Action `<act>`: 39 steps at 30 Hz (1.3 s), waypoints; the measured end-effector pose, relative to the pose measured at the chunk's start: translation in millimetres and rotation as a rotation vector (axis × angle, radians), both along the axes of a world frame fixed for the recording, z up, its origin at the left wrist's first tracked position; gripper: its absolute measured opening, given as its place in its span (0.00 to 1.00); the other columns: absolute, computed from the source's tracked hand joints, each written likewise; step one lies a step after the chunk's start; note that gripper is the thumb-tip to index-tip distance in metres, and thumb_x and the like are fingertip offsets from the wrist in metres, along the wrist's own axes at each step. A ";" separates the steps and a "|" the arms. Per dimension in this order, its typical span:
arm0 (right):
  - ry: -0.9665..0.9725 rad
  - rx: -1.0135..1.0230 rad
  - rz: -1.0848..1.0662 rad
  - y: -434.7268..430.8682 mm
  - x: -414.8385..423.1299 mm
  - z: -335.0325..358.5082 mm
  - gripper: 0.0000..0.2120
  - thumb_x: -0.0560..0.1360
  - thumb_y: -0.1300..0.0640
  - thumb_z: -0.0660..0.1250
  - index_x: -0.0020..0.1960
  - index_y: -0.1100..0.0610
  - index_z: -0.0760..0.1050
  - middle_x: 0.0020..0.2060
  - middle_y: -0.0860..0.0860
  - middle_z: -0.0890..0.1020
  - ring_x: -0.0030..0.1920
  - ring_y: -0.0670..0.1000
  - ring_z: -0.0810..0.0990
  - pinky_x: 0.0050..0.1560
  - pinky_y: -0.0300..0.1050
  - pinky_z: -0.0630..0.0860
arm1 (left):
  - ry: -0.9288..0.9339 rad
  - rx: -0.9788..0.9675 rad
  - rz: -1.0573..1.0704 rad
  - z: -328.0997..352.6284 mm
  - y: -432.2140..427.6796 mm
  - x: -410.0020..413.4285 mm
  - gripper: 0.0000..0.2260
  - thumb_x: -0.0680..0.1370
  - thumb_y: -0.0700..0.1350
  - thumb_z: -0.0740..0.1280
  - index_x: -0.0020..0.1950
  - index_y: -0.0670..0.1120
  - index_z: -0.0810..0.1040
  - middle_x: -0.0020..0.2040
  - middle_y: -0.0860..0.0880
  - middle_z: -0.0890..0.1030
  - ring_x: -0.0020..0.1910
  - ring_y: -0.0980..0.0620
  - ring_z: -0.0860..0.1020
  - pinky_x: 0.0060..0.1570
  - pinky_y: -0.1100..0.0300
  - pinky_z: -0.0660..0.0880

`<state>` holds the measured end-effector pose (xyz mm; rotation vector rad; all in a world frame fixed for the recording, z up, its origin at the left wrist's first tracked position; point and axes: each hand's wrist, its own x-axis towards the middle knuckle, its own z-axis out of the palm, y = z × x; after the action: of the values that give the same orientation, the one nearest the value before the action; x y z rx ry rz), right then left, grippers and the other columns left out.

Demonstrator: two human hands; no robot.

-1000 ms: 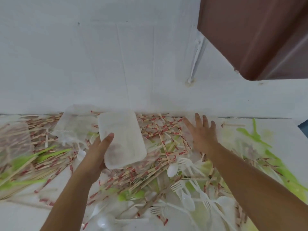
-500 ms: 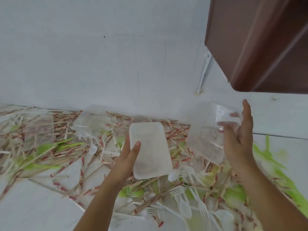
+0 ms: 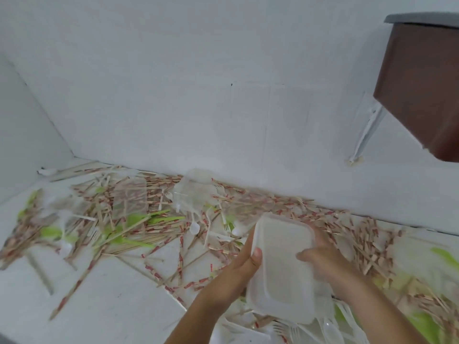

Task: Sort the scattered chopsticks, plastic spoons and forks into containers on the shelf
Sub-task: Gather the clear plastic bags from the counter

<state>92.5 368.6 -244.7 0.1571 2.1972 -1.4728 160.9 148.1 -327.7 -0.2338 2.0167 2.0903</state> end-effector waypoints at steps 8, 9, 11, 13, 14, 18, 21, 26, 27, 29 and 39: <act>0.201 0.248 -0.104 -66.7 32.1 -9.3 0.21 0.69 0.68 0.66 0.57 0.48 0.78 0.44 0.47 0.83 0.45 0.50 0.82 0.43 0.46 0.78 | 0.011 0.017 -0.101 16.0 -49.3 23.8 0.38 0.74 0.75 0.65 0.81 0.66 0.56 0.75 0.63 0.71 0.72 0.56 0.74 0.63 0.53 0.79; 0.248 0.264 -0.100 -79.3 36.0 -6.8 0.22 0.69 0.67 0.67 0.57 0.46 0.77 0.44 0.45 0.83 0.45 0.48 0.81 0.41 0.45 0.77 | -0.067 -0.006 -0.132 49.4 -42.3 24.0 0.30 0.80 0.66 0.65 0.78 0.73 0.55 0.72 0.69 0.72 0.69 0.61 0.75 0.59 0.59 0.79; 0.315 0.205 -0.020 -104.2 35.6 -2.8 0.18 0.72 0.62 0.70 0.58 0.45 0.76 0.45 0.43 0.83 0.45 0.45 0.82 0.41 0.44 0.77 | -0.044 0.032 -0.085 46.7 -73.9 35.8 0.31 0.80 0.54 0.65 0.76 0.77 0.57 0.70 0.66 0.75 0.66 0.60 0.78 0.57 0.59 0.79; 0.225 -0.025 0.090 -128.9 23.3 4.8 0.11 0.77 0.49 0.71 0.59 0.47 0.80 0.47 0.47 0.86 0.46 0.48 0.85 0.46 0.50 0.82 | -0.021 0.066 0.023 44.3 -111.3 27.3 0.33 0.75 0.51 0.65 0.76 0.73 0.62 0.69 0.58 0.79 0.66 0.50 0.79 0.61 0.46 0.80; 0.119 -0.184 0.106 -141.3 11.5 5.4 0.14 0.78 0.44 0.69 0.61 0.48 0.81 0.49 0.51 0.87 0.47 0.52 0.86 0.48 0.53 0.83 | -0.038 0.060 0.095 45.6 -131.3 23.3 0.32 0.73 0.51 0.65 0.76 0.70 0.64 0.67 0.55 0.80 0.65 0.47 0.80 0.62 0.40 0.79; -0.120 -0.334 -0.056 -206.5 -51.5 -4.4 0.13 0.81 0.52 0.68 0.63 0.55 0.79 0.49 0.60 0.86 0.45 0.59 0.84 0.46 0.55 0.80 | 0.012 0.045 0.376 49.9 -224.9 7.6 0.24 0.77 0.51 0.66 0.70 0.69 0.71 0.62 0.52 0.83 0.60 0.42 0.82 0.53 0.34 0.81; -0.228 -0.267 -0.072 -265.1 -90.4 -20.5 0.15 0.80 0.55 0.70 0.65 0.56 0.76 0.49 0.58 0.82 0.43 0.57 0.82 0.49 0.55 0.80 | 0.010 0.017 0.530 47.4 -290.1 -13.3 0.20 0.82 0.48 0.63 0.66 0.73 0.72 0.64 0.52 0.82 0.61 0.42 0.81 0.49 0.37 0.82; -0.224 -0.020 -0.094 -340.0 -132.3 -45.2 0.43 0.76 0.34 0.69 0.82 0.52 0.57 0.76 0.54 0.67 0.70 0.62 0.73 0.59 0.56 0.75 | 0.014 -0.042 0.492 40.7 -344.7 -41.9 0.23 0.83 0.47 0.62 0.69 0.75 0.69 0.67 0.56 0.80 0.64 0.41 0.79 0.54 0.30 0.80; -0.229 -0.015 -0.113 -347.9 -138.0 -49.8 0.46 0.75 0.34 0.70 0.83 0.53 0.53 0.79 0.54 0.64 0.72 0.62 0.71 0.59 0.55 0.74 | 0.014 -0.040 0.487 39.5 -349.8 -45.4 0.23 0.83 0.48 0.63 0.70 0.74 0.69 0.66 0.57 0.80 0.65 0.42 0.79 0.55 0.31 0.79; -0.226 -0.024 -0.149 -358.6 -151.5 -64.4 0.49 0.74 0.35 0.72 0.84 0.53 0.51 0.79 0.54 0.63 0.73 0.62 0.70 0.57 0.53 0.75 | 0.007 -0.013 0.475 35.8 -358.6 -54.3 0.22 0.83 0.48 0.63 0.69 0.74 0.70 0.65 0.58 0.81 0.65 0.44 0.79 0.57 0.32 0.79; -0.241 -0.181 -0.219 -341.3 -164.4 -80.6 0.45 0.63 0.46 0.84 0.74 0.52 0.67 0.62 0.54 0.79 0.50 0.54 0.79 0.36 0.45 0.69 | -0.016 0.094 0.426 10.7 -364.0 -69.0 0.23 0.78 0.53 0.69 0.72 0.68 0.71 0.67 0.55 0.81 0.64 0.43 0.80 0.54 0.31 0.80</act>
<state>-71.9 27.3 -325.2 0.5003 1.8920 -1.6646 91.9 -215.9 -317.0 -0.7167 1.9870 2.4073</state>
